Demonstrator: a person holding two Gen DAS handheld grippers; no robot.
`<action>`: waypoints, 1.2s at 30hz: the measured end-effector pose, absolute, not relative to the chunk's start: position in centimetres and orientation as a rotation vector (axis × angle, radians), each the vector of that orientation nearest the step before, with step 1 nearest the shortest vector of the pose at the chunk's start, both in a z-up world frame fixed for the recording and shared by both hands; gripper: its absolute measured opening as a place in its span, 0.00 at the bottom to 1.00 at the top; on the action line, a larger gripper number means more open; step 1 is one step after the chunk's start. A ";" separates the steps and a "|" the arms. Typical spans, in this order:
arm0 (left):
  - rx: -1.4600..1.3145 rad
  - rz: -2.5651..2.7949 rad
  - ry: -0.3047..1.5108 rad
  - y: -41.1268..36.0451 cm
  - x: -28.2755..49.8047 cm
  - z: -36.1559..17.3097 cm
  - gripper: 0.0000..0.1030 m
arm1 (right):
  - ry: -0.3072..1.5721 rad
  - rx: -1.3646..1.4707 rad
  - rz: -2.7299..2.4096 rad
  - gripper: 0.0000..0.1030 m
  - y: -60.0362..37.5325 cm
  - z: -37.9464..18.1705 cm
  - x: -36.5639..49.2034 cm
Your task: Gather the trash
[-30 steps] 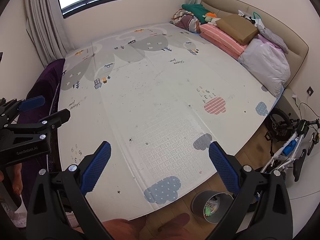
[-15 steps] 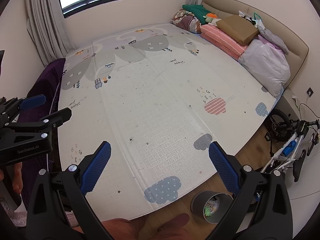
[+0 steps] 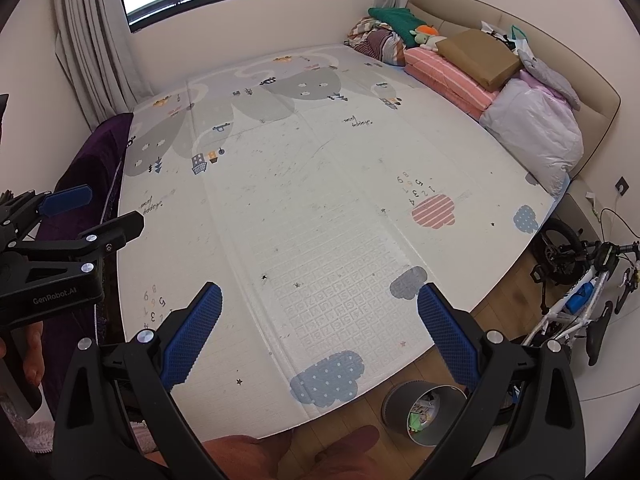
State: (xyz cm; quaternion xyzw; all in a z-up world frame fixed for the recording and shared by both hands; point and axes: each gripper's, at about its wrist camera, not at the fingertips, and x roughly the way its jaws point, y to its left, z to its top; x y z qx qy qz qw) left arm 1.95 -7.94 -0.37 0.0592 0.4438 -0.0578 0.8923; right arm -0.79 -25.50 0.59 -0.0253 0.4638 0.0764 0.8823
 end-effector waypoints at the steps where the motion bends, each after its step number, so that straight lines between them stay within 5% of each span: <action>1: 0.122 -0.120 0.919 -7.9 1.9 -0.4 0.85 | 0.966 -0.054 0.159 0.92 -25.5 0.6 -0.8; 36: 0.133 -0.126 0.922 -8.1 2.4 -0.4 0.86 | 0.970 -0.049 0.155 0.92 -26.1 0.4 -0.6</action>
